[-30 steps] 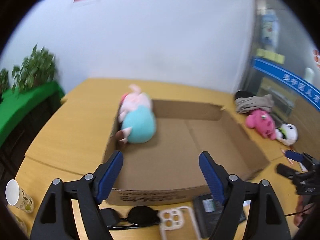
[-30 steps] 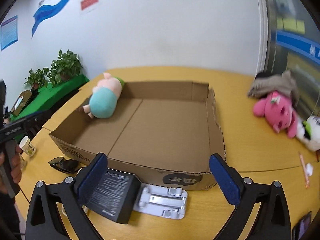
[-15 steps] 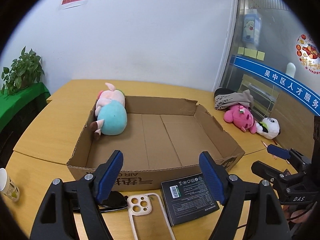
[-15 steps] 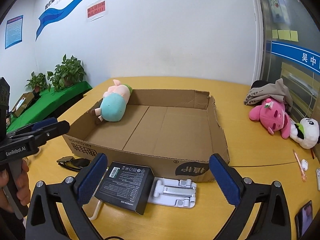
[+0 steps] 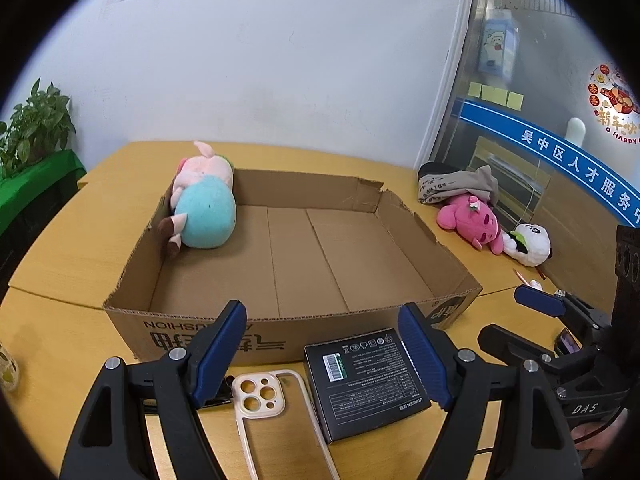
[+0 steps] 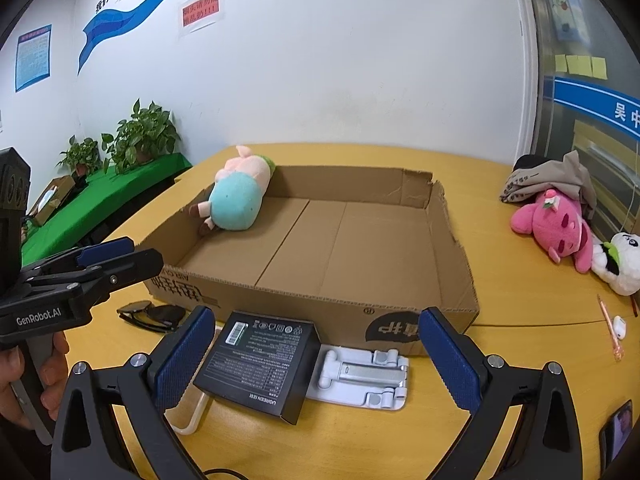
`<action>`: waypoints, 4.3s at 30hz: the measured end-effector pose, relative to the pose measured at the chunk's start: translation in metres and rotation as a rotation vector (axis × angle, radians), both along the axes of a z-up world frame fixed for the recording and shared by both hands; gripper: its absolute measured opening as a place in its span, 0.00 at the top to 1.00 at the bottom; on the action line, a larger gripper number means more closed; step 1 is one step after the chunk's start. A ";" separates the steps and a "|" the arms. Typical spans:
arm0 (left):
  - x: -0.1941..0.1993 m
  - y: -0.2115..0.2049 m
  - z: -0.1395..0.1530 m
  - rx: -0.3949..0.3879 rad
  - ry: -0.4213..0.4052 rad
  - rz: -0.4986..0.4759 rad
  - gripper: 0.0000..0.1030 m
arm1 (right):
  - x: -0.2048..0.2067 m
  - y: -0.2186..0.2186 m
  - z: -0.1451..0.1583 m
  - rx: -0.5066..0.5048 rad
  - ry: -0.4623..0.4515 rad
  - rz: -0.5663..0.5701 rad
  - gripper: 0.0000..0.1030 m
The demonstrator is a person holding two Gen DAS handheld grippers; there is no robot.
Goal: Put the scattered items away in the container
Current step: 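Withdraw the left tool and move toward the black product box, then close the left gripper on the black product box and lift it, then carry the black product box over the box and release it inside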
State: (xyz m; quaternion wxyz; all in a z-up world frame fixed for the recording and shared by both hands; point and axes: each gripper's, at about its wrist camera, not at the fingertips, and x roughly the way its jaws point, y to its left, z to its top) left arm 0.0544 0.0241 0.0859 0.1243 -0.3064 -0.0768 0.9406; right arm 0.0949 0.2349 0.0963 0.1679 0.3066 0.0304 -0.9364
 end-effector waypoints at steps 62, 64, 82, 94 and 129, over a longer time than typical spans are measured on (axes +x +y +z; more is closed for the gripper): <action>-0.033 0.021 -0.115 0.240 -0.343 -0.241 0.28 | -0.001 -0.047 -0.123 0.034 -0.209 0.251 0.12; -0.028 0.022 -0.111 0.234 -0.326 -0.239 0.28 | 0.006 -0.047 -0.120 0.028 -0.189 0.239 0.13; -0.048 0.019 0.023 0.124 -0.017 -0.254 0.28 | -0.015 -0.058 -0.001 0.044 0.087 0.211 0.13; -0.147 0.002 0.092 0.074 0.053 -0.251 0.28 | -0.123 -0.076 0.077 0.029 0.115 0.253 0.13; -0.304 0.003 -0.016 -0.112 -0.284 -0.049 0.30 | -0.344 -0.078 -0.076 -0.007 -0.391 0.174 0.06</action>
